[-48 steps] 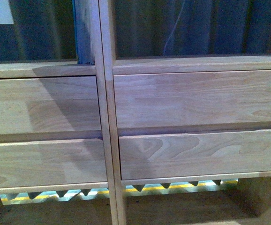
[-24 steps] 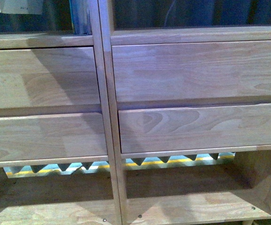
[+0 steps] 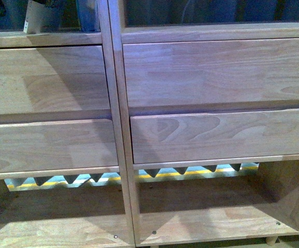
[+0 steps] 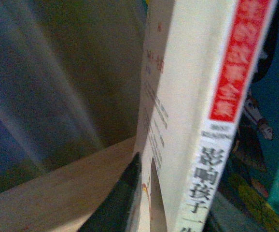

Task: Organize books on shelf

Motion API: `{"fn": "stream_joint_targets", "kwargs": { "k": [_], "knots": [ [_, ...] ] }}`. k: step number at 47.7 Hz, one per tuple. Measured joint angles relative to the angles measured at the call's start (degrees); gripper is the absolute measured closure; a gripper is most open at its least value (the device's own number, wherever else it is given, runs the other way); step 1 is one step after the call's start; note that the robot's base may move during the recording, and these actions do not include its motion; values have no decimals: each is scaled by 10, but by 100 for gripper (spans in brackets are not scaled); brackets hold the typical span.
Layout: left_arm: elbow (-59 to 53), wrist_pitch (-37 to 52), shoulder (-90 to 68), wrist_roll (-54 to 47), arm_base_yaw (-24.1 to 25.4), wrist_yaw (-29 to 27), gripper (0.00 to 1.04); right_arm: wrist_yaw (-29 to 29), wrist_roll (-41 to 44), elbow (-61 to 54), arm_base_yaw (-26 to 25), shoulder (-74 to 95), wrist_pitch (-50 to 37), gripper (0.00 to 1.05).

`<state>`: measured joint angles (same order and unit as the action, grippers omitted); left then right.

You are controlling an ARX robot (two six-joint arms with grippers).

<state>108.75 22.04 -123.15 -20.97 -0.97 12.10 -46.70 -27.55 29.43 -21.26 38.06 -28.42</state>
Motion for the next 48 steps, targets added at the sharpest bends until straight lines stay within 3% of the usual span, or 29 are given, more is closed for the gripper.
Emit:
{"fn": "stream_joint_targets", "kwargs": {
  "k": [8, 15, 25, 33, 48],
  "knots": [
    [-16, 11, 10, 4, 2, 0, 33, 4, 1, -2, 14, -3, 4, 7],
    [-116, 31, 82, 40, 4, 21, 5, 8, 0, -2, 18, -7, 4, 7],
    [-282, 48, 226, 123, 18, 44, 7, 28, 3, 1, 15, -16, 7, 7],
    [-402, 57, 339, 207, 54, 68, 7, 81, 38, 7, 12, -11, 28, 7],
    [-605, 58, 585, 360, 149, 201, 7, 195, 146, 0, 88, -30, 100, 7]
  ]
}}
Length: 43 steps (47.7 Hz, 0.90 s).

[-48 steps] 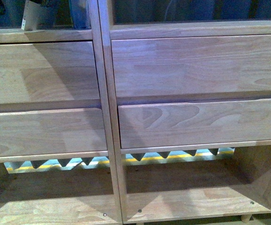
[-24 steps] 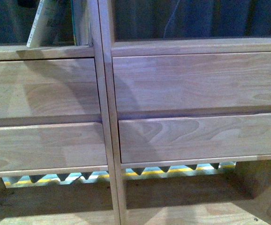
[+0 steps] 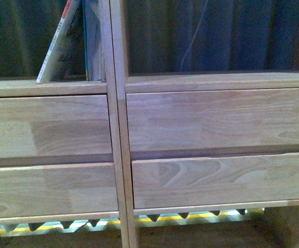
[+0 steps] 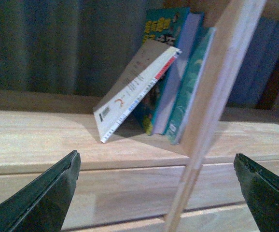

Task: Organize books on shelf

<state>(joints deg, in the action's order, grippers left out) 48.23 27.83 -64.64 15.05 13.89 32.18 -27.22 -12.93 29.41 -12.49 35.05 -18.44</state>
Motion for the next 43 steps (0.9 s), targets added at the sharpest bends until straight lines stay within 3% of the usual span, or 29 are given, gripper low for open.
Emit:
{"fn": "stream_joint_targets", "kwargs": {
  "k": [9, 11, 14, 19, 30, 33, 36, 39, 43],
  "knots": [
    [-117, -74, 183, 43, 38, 71, 7, 44, 36, -24, 46, -35, 37, 7],
    [-128, -120, 218, 23, 30, 27, 11, 50, 39, -24, 49, -36, 38, 7],
    [-149, -211, 280, -30, 0, -92, 21, 155, 72, -15, 85, -46, 106, 15],
    [-199, -236, 336, -96, -30, -202, 37, 252, 101, -42, 118, -68, 148, 30],
    [-308, -205, 395, -139, -71, -257, 80, 270, 121, -136, 123, -124, 120, 72],
    [-325, -202, 410, -140, -103, -305, 91, 270, 123, -153, 123, -135, 115, 82],
    [-342, -197, 424, -142, -128, -315, 101, 270, 124, -169, 123, -146, 112, 93],
    [-357, -195, 434, -144, -136, -315, 102, 270, 125, -182, 123, -157, 109, 103],
    [-377, -191, 450, -144, -136, -321, 102, 271, 126, -201, 123, -172, 106, 102]
  ]
}}
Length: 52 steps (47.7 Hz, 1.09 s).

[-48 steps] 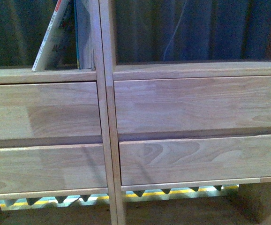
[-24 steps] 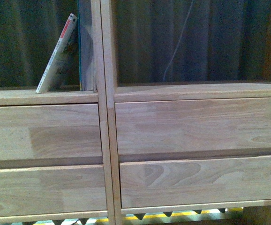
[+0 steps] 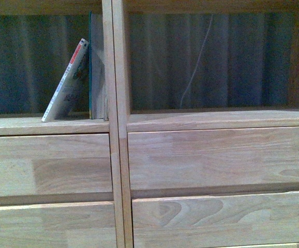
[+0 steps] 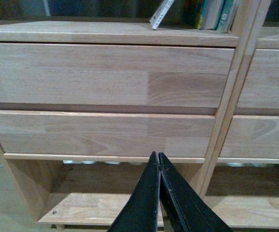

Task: Organize books on shelf

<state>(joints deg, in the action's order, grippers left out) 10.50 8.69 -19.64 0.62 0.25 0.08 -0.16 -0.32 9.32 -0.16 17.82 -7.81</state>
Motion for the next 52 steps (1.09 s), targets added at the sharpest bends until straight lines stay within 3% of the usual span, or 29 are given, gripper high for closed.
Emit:
{"fn": "stream_joint_targets", "kwargs": {
  "k": [22, 29, 35, 52],
  "knots": [
    [-57, -2, 66, 0, -1, 0, 102, 0, 0, -52, 0, -63, 5, 102],
    [-68, -9, 82, 0, -1, -1, 102, 1, 0, -59, 0, -136, 78, 102],
    [-73, -82, 146, 0, -1, -1, 102, 0, 0, -62, 0, -148, 79, 102],
    [-98, -88, 192, 0, -2, -1, 102, 0, 0, -86, 0, -173, 79, 102]
  ]
}}
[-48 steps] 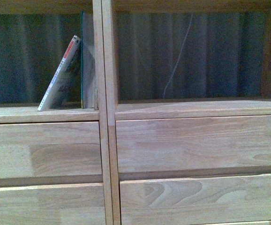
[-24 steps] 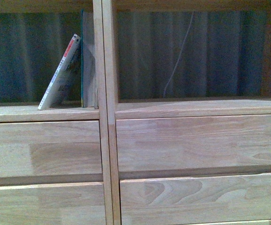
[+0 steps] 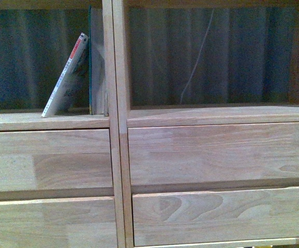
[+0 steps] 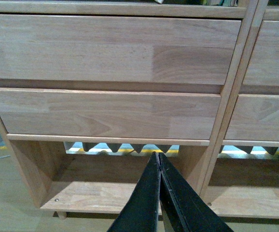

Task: Organize books on shelf

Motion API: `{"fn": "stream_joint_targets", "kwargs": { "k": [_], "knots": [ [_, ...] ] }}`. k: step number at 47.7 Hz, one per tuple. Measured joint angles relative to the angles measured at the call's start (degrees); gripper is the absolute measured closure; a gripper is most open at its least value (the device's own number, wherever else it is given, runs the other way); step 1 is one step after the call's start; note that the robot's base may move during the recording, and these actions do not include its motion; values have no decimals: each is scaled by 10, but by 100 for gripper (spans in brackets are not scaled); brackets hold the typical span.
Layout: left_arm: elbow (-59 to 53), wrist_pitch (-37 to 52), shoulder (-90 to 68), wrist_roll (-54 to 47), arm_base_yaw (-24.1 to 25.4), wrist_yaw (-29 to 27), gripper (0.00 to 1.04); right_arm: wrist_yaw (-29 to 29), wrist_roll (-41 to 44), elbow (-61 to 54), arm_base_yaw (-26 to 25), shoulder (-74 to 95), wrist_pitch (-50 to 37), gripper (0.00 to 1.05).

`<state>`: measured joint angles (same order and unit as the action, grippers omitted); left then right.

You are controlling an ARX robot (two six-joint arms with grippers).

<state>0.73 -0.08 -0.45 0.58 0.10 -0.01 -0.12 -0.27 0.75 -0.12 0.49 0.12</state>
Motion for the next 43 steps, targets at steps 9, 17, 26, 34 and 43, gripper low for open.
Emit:
{"fn": "stream_joint_targets", "kwargs": {
  "k": [9, 17, 26, 34, 43],
  "knots": [
    [0, 0, 1, 0, 0, 0, 101, 0, 0, 0, 0, -1, 0, 102],
    [0, 0, 1, 0, 0, 0, 72, 0, 1, 0, 0, -1, 0, 84],
    [0, 0, 1, 0, 0, 0, 38, 0, 1, 0, 0, -1, 0, 51],
    [0, 0, 1, -1, 0, 0, 5, 0, 1, 0, 0, -1, 0, 17],
    [0, 0, 1, -1, 0, 0, 7, 0, 1, 0, 0, -1, 0, 7]
  ]
}}
